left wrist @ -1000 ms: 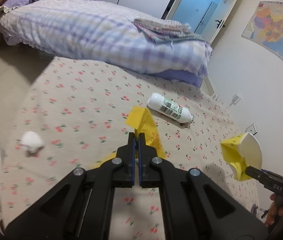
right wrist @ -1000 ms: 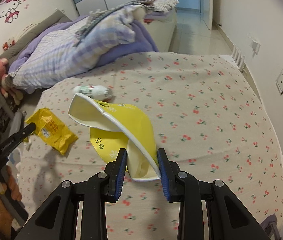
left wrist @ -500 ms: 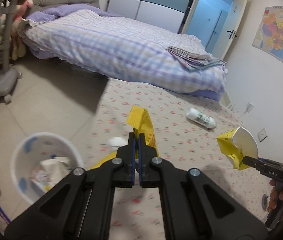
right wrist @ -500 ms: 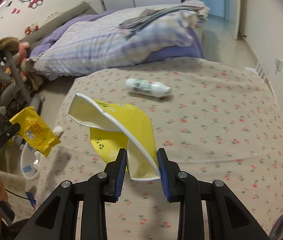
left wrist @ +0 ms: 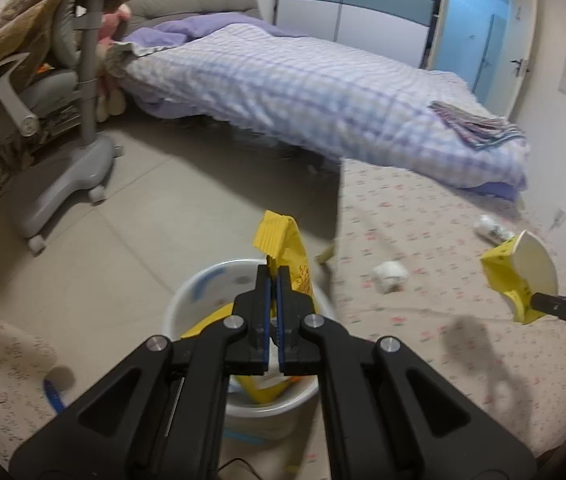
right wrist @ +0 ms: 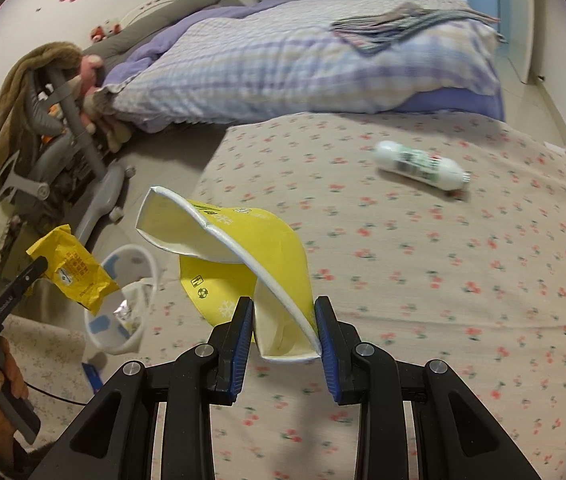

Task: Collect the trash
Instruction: 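Carry the snack bag over the bin and open the left tool while the right tool carries the cup, then lower the yellow paper cup into the bin and open the right tool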

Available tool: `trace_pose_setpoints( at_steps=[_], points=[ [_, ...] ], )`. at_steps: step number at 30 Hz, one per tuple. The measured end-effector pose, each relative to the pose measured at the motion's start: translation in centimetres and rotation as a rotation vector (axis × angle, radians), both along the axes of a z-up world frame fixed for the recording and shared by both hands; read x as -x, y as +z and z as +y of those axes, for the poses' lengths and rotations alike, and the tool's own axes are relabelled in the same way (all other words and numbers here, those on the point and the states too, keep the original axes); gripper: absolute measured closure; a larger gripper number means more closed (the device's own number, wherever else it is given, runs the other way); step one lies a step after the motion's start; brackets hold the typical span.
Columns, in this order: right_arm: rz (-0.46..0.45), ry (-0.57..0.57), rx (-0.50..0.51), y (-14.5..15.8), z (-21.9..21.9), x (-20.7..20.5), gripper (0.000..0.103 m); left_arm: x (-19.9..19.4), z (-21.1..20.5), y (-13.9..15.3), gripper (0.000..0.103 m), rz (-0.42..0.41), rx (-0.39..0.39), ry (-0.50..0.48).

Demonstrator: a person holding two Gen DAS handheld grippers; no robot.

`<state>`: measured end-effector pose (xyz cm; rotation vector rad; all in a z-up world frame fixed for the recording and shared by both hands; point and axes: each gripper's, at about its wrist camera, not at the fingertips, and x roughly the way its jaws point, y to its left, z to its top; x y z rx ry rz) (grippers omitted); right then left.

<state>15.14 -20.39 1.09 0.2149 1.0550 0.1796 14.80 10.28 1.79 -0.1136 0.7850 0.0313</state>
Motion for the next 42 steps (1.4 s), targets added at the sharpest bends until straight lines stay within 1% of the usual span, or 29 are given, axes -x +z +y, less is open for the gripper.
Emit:
trace_pose_setpoints(
  at_steps=[4,7,8,9,10,11,13,15,16,17,18,21,23,24,30,36,38,42],
  points=[
    [0.006,0.035,-0.002,-0.4,2.6,-0.3,0.071,0.2,2.0,-0.9,0.100,0.020,-0.034,0.032],
    [0.013,0.061,-0.001,-0.8,4.5,-0.7,0.071,0.4,3.3,-1.5,0.100,0.039,-0.033,0.054],
    [0.015,0.071,0.003,-1.0,5.3,-0.8,0.071,0.4,3.7,-1.7,0.097,0.042,-0.031,0.062],
    [0.016,0.078,0.005,-1.0,5.7,-0.8,0.071,0.3,4.2,-2.0,0.092,0.059,-0.024,0.067],
    [0.018,0.085,0.008,-1.2,6.2,-0.9,0.071,0.3,4.5,-2.3,0.077,0.075,-0.023,0.075],
    [0.020,0.091,0.009,-1.3,6.8,-0.9,0.071,0.3,4.7,-2.5,0.054,0.088,-0.032,0.091],
    [0.026,0.103,0.007,-1.6,7.8,-1.2,0.071,0.7,5.2,-2.7,0.035,0.094,-0.060,0.121],
    [0.030,0.112,0.005,-1.9,8.7,-1.3,0.071,1.0,5.8,-2.6,0.034,0.098,-0.066,0.132],
    [0.032,0.118,0.005,-2.0,9.1,-1.4,0.071,1.2,6.1,-2.6,0.030,0.104,-0.061,0.139],
    [0.035,0.125,0.005,-2.1,9.5,-1.5,0.071,1.3,6.3,-2.7,0.022,0.109,-0.055,0.149],
    [0.037,0.132,0.008,-2.3,10.1,-1.6,0.071,1.5,6.6,-2.7,0.019,0.112,-0.054,0.162],
    [0.048,0.156,0.019,-2.9,11.7,-2.0,0.071,1.9,7.2,-3.0,0.017,0.134,-0.062,0.184],
    [0.055,0.167,0.019,-3.3,12.6,-2.3,0.071,2.1,7.5,-3.3,0.011,0.151,-0.066,0.199],
    [0.058,0.172,0.017,-3.4,13.2,-2.5,0.071,2.3,7.7,-3.4,0.010,0.155,-0.069,0.205],
    [0.082,0.188,-0.015,-4.5,15.7,-3.5,0.071,3.0,8.5,-3.2,0.009,0.155,-0.054,0.232],
    [0.084,0.212,-0.038,-5.3,18.1,-4.1,0.070,3.4,9.2,-3.3,0.009,0.168,-0.028,0.266],
    [0.074,0.218,-0.047,-5.3,18.7,-4.2,0.070,3.5,9.2,-3.2,0.009,0.165,-0.033,0.269],
    [0.045,0.234,-0.063,-5.3,19.3,-4.3,0.070,3.5,8.9,-3.2,0.009,0.162,-0.068,0.263]
  ],
)
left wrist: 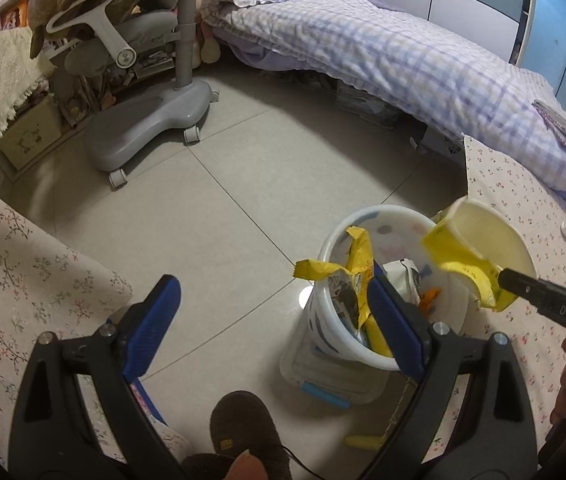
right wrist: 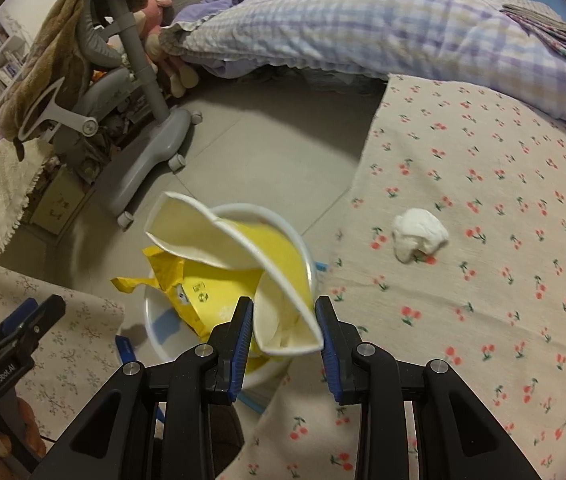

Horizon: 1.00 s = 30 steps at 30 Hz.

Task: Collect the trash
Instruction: 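Lower the yellow paper cup into the bin and open the right tool, then move the left tool to the white tissue on the table and grasp it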

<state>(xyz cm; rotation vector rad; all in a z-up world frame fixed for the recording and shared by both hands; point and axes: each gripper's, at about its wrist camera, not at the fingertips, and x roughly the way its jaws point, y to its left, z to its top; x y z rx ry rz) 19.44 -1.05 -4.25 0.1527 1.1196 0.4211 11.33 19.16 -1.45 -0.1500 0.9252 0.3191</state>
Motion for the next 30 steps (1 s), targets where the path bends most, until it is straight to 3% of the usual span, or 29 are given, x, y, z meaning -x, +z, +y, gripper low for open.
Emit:
trace_pose_setpoints(
  at_steps=[3,4,5,6,12,23,30],
  points=[
    [-0.017,0.018,-0.036,0.1,0.2,0.0,0.065,0.0,-0.1,0.0,0.009,0.000,-0.005,-0.002],
    [-0.017,0.020,-0.041,0.2,0.2,0.0,0.060,-0.1,0.0,0.1,0.009,-0.001,-0.006,-0.001],
    [-0.020,0.014,-0.041,0.4,0.0,0.0,0.044,-0.1,-0.1,0.1,0.009,-0.002,-0.008,0.000],
    [-0.034,0.003,-0.042,0.8,-0.2,0.1,0.038,-0.1,-0.1,0.2,0.009,-0.005,-0.010,-0.001],
    [-0.116,-0.006,0.005,3.2,-1.9,1.1,0.036,-0.4,-0.8,0.2,0.009,-0.001,-0.016,-0.015],
    [-0.123,-0.103,0.046,4.6,-9.2,1.6,0.033,-1.0,-4.3,0.8,0.009,-0.021,0.018,-0.080],
    [-0.144,-0.203,0.072,5.6,-14.9,1.5,0.027,-2.5,-8.7,0.9,0.009,-0.024,0.023,-0.153]
  ],
)
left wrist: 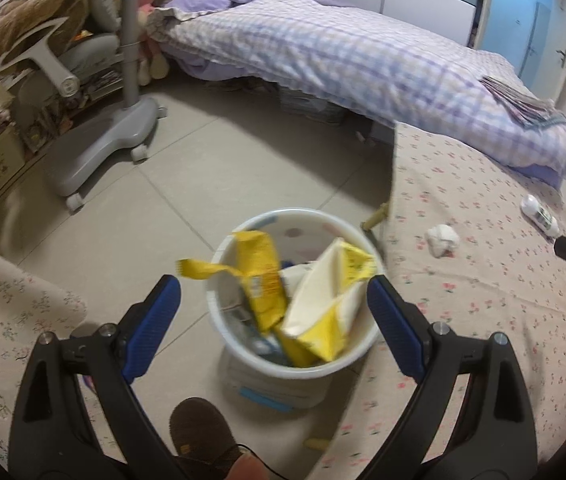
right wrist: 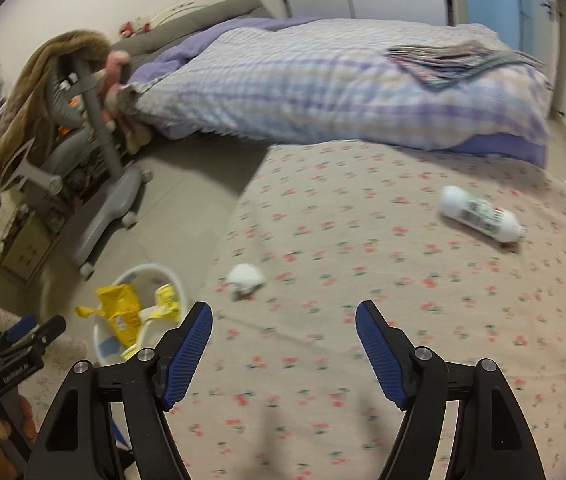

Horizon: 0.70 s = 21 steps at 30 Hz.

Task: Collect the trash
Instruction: 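Move the left tool to the white tissue on the table and grasp it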

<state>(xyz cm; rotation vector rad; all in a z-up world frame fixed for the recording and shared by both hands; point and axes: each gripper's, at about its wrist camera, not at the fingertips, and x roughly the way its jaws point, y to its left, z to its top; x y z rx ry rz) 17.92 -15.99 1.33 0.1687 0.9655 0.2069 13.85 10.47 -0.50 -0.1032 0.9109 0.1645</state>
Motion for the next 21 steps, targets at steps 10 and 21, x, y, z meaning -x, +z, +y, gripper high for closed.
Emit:
trace_pose_setpoints(
  at_steps=[10,21],
  points=[
    [-0.027,-0.123,0.037,0.3,-6.4,0.3,0.026,-3.0,-6.6,-1.2,0.009,0.009,0.012,-0.108],
    [0.003,-0.239,0.043,-0.9,-12.7,0.9,0.026,-6.6,-12.7,-4.0,0.023,0.052,0.019,-0.184]
  ],
)
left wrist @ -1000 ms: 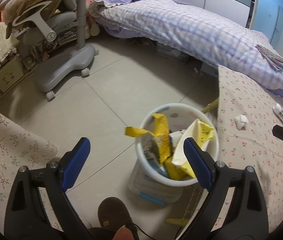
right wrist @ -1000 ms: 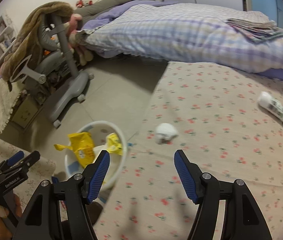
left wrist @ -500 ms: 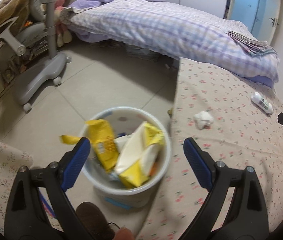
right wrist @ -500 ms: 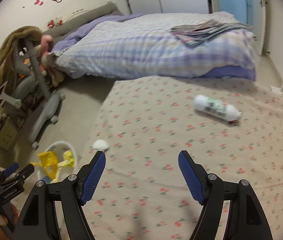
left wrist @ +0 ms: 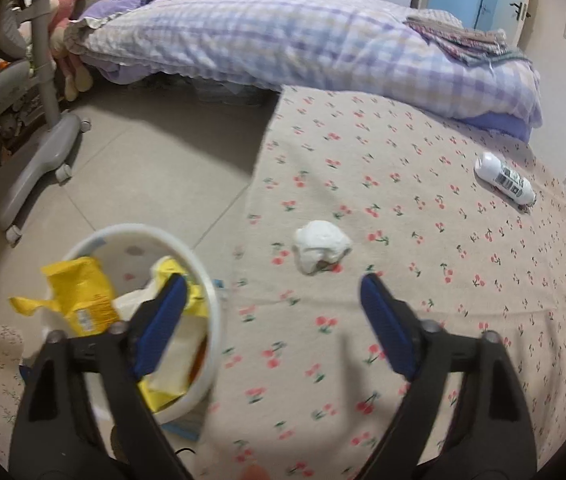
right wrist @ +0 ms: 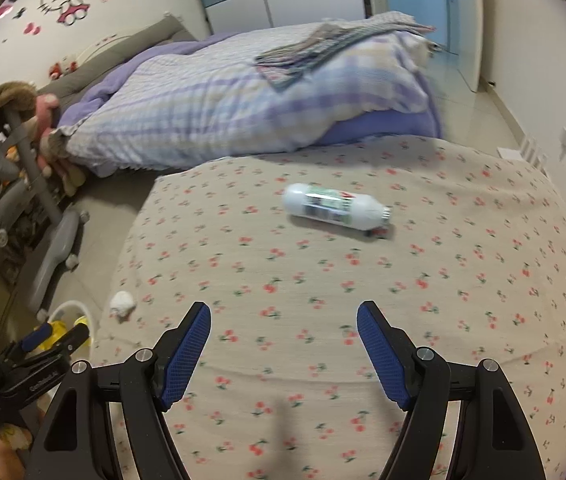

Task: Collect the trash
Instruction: 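Move the left tool to the white tissue on the table and grasp it, then grasp the white plastic bottle with the right tool while the left tool holds the tissue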

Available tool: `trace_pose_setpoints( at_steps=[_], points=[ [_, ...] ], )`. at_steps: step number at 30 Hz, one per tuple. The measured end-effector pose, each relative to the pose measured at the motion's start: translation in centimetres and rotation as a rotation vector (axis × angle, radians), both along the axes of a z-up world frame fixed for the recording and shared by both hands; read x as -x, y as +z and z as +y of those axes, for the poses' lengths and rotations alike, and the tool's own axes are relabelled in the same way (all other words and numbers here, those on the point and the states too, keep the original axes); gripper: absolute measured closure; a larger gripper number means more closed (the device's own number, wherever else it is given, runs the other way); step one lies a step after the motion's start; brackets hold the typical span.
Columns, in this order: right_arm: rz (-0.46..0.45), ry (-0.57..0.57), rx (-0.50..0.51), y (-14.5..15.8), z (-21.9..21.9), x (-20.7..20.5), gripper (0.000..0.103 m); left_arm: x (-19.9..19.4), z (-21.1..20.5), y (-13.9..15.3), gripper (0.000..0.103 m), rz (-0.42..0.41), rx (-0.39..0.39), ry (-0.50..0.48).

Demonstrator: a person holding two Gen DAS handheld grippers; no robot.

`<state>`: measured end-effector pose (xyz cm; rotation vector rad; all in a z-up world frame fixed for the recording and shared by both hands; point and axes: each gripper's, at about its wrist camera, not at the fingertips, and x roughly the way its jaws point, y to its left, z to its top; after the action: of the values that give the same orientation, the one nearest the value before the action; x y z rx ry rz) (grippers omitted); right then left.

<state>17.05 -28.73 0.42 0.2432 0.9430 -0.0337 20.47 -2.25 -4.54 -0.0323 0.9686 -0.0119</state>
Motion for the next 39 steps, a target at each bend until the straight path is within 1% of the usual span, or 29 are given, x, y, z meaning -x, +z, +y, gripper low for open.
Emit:
trace_pose_setpoints(
  at_steps=[1,6,8,13,15,16,18,19,20,21,23,26,28,29,30,33,35,37,39],
  points=[
    [0.002,-0.012,-0.005,-0.1,-0.5,0.0,0.026,-0.2,-0.3,-0.2,0.028,0.005,0.006,-0.006],
    [0.019,-0.058,-0.021,-0.7,-2.5,0.0,0.026,-1.6,-1.3,-1.2,0.036,0.012,0.051,0.005],
    [0.030,-0.064,-0.025,-1.1,-3.0,-0.2,0.026,-2.1,-1.7,-1.6,0.042,0.016,0.059,0.009],
    [0.049,-0.089,-0.024,-2.0,-4.1,-0.6,0.026,-3.1,-1.8,-2.9,0.046,0.048,0.066,0.047],
    [0.050,-0.102,-0.023,-2.3,-4.6,-0.8,0.026,-3.4,-1.6,-3.4,0.052,0.066,0.079,0.064],
    [0.052,-0.111,-0.023,-2.5,-4.9,-0.9,0.026,-3.5,-1.6,-3.6,0.057,0.072,0.082,0.066],
    [0.063,-0.132,-0.028,-3.1,-5.5,-1.1,0.026,-3.7,-1.6,-3.7,0.062,0.073,0.092,0.066],
    [0.071,-0.142,-0.031,-3.5,-5.8,-1.2,0.026,-3.7,-1.6,-3.7,0.068,0.069,0.093,0.067],
    [0.080,-0.153,-0.032,-3.9,-6.0,-1.3,0.026,-3.8,-1.7,-3.7,0.077,0.068,0.094,0.064],
    [0.088,-0.164,-0.033,-4.2,-6.3,-1.4,0.026,-3.8,-1.7,-3.7,0.081,0.071,0.097,0.060],
    [0.098,-0.174,-0.032,-4.8,-6.6,-1.8,0.026,-3.9,-1.8,-3.7,0.085,0.087,0.095,0.058],
    [0.120,-0.176,-0.010,-5.4,-7.3,-3.4,0.026,-3.4,-1.7,-3.1,0.086,0.101,0.118,0.047],
    [0.103,-0.150,0.055,-5.2,-7.3,-4.6,0.026,-3.2,-1.8,-2.5,0.086,0.096,0.123,0.030],
    [0.092,-0.121,0.106,-5.1,-7.0,-5.4,0.026,-2.9,-1.9,-1.9,0.086,0.093,0.123,0.014],
    [0.086,-0.095,0.136,-5.0,-6.8,-6.0,0.026,-2.8,-1.9,-1.5,0.086,0.090,0.124,0.005],
    [0.062,0.018,0.210,-4.8,-5.7,-8.0,0.026,-2.4,-1.4,0.2,0.086,0.062,0.142,-0.010],
    [0.069,0.106,0.249,-5.1,-4.6,-9.4,0.025,-2.3,-1.2,0.8,0.086,0.050,0.145,-0.019],
    [0.097,0.166,0.279,-5.7,-3.6,-10.7,0.024,-2.2,-1.1,1.1,0.086,0.047,0.135,-0.029],
    [0.103,0.193,0.332,-6.2,-2.9,-11.9,0.024,-2.3,-1.2,1.0,0.086,0.056,0.119,-0.038]
  ],
)
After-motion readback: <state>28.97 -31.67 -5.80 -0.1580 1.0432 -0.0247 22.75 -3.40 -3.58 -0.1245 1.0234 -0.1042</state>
